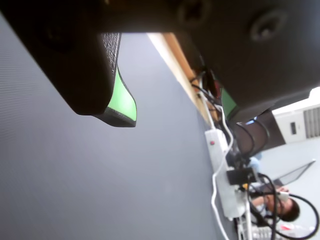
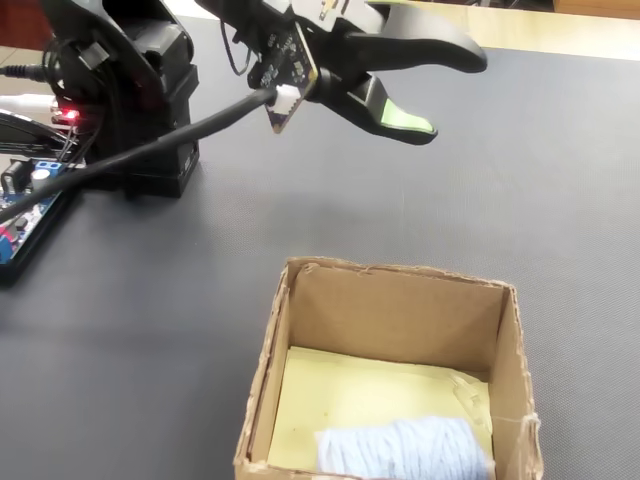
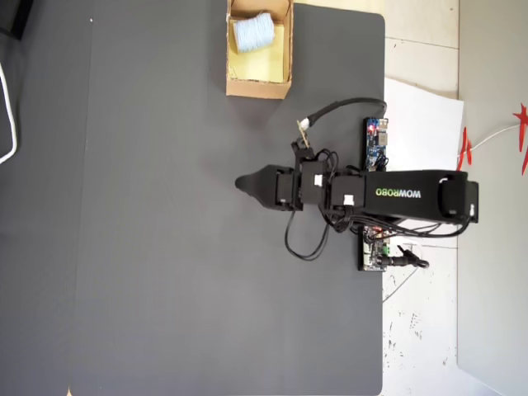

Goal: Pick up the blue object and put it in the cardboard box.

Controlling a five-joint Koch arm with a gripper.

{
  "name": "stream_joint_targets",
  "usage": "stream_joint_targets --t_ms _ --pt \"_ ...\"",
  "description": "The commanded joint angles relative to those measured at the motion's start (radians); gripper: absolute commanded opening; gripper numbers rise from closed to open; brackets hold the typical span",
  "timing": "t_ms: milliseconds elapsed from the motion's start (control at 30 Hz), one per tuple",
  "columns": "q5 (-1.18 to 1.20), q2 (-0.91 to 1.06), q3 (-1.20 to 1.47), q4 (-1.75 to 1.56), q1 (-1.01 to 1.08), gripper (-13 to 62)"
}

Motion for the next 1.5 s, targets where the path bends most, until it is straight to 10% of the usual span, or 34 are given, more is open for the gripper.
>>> stream_joint_targets --t_ms 0,1467 --pt "0.028 0.038 -0.011 -0.121 -0.012 34.2" --pt "0.031 0.147 0.327 0.146 0.003 34.2"
